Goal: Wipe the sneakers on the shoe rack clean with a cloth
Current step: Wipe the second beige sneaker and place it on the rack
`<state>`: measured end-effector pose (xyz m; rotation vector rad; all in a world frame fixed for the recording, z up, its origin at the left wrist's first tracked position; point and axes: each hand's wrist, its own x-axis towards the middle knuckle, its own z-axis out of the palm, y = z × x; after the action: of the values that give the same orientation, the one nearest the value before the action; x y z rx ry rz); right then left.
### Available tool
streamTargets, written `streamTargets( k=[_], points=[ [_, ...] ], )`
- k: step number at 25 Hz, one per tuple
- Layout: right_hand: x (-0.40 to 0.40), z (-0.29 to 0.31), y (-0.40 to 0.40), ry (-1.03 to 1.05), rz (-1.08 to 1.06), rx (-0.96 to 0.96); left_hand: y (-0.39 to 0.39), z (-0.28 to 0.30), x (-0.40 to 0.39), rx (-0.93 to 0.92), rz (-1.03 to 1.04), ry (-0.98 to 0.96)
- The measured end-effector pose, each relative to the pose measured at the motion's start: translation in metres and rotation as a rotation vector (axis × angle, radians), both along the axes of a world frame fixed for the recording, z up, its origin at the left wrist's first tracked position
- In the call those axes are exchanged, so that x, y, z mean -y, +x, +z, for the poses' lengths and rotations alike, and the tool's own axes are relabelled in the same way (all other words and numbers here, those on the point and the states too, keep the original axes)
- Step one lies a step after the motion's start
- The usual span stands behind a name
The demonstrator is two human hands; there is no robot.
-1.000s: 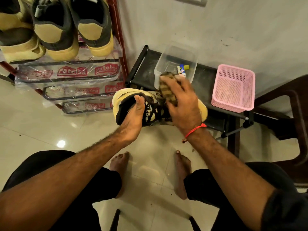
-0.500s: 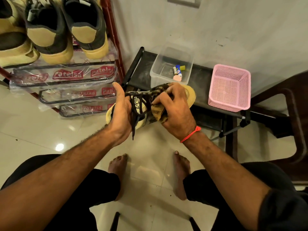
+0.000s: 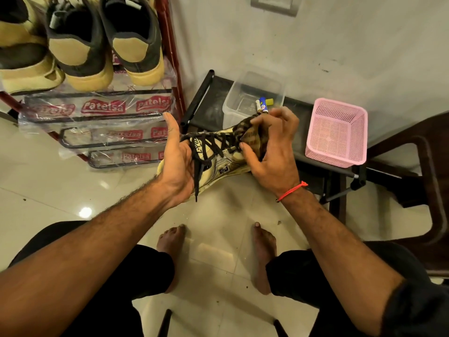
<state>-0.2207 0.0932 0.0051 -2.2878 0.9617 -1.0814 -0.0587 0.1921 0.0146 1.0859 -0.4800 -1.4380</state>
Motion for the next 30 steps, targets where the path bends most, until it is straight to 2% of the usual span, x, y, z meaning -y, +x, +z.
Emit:
streamTargets(
  k=[3,6,9,10,12,14,16,18,20,21,23,26,28,30],
  points=[
    [0.003,-0.009,0.001,-0.098,0.098,-0.218,-0.002,-0.001,0.001,0.001,0.019,-0.001],
    [-0.03,-0.021,0.014,-0.139,0.262,-0.207,0.006,0.002,0.001,-0.114,0.104,-0.007],
    [-0.068,-0.03,0.027,-0.401,0.442,-0.264,0.017,0.007,-0.002,-0.183,0.124,0.003],
    [-0.059,-0.029,0.024,-0.482,0.427,-0.255,0.018,0.009,-0.002,-0.215,0.098,-0.006],
    [-0.02,-0.023,0.009,-0.558,0.239,-0.206,0.016,0.013,-0.001,-0.272,0.043,-0.031],
    [0.021,-0.012,-0.011,-0.396,-0.012,-0.142,0.014,0.012,0.0,-0.284,0.044,-0.026],
    [0.02,-0.011,-0.015,-0.202,-0.086,-0.052,0.012,0.009,0.0,-0.312,0.031,-0.002],
    [-0.018,-0.022,0.006,-0.261,0.059,-0.1,0.013,0.004,-0.001,-0.365,0.003,0.037],
    [-0.054,-0.036,0.026,-0.476,0.336,-0.178,0.014,-0.002,-0.003,-0.372,-0.003,0.09],
    [-0.058,-0.037,0.03,-0.549,0.388,-0.207,0.015,-0.005,-0.004,-0.374,-0.004,0.11],
    [-0.029,-0.031,0.02,-0.62,0.27,-0.224,0.013,-0.004,-0.006,-0.396,-0.032,0.097],
    [0.019,-0.017,-0.008,-0.382,-0.038,-0.178,0.006,0.001,-0.003,-0.364,-0.036,0.097],
    [0.001,-0.021,-0.004,-0.319,-0.039,-0.206,0.003,0.001,-0.001,-0.339,-0.032,0.101],
    [-0.038,-0.03,0.014,-0.37,0.146,-0.241,0.007,-0.003,-0.002,-0.358,-0.021,0.115]
  ],
)
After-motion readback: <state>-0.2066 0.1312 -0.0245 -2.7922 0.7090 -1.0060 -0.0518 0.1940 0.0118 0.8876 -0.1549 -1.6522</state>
